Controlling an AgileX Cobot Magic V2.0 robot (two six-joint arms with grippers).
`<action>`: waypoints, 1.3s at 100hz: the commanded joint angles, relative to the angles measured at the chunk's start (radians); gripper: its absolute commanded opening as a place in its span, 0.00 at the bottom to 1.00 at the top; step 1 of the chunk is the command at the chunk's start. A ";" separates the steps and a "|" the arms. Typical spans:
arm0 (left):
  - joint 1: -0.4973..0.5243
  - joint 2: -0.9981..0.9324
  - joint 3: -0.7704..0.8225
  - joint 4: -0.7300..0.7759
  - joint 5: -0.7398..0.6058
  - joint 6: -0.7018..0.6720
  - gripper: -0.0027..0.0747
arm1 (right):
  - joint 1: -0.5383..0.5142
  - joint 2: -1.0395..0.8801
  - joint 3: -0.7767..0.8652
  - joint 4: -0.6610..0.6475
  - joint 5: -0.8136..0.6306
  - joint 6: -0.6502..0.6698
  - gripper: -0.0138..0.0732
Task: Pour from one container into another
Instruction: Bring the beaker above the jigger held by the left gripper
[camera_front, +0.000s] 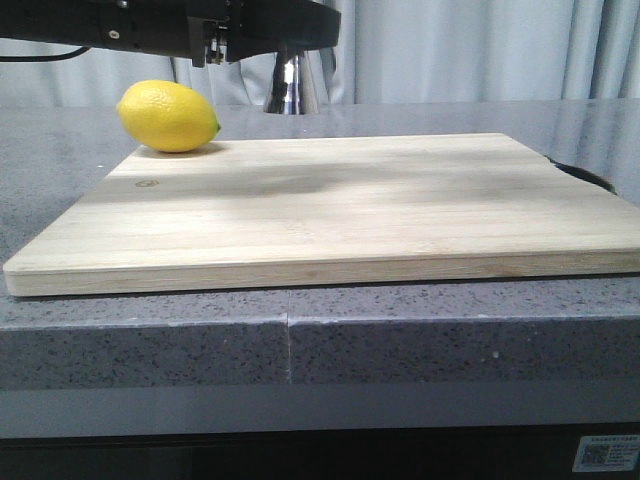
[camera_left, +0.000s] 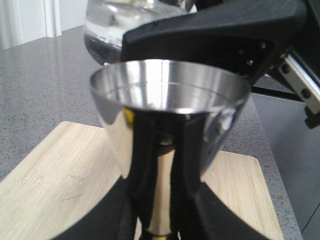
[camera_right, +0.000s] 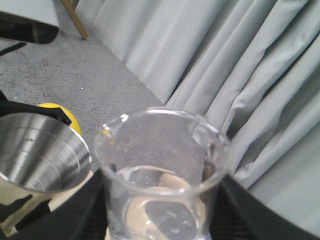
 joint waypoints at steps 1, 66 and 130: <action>-0.012 -0.047 -0.029 -0.069 0.109 0.002 0.01 | 0.000 -0.042 -0.043 -0.001 -0.055 0.001 0.41; -0.012 -0.047 -0.029 -0.064 0.109 0.002 0.01 | 0.000 -0.027 -0.095 -0.098 -0.035 0.001 0.41; -0.032 -0.047 -0.029 -0.053 0.109 0.002 0.01 | 0.000 -0.027 -0.095 -0.170 -0.028 0.001 0.41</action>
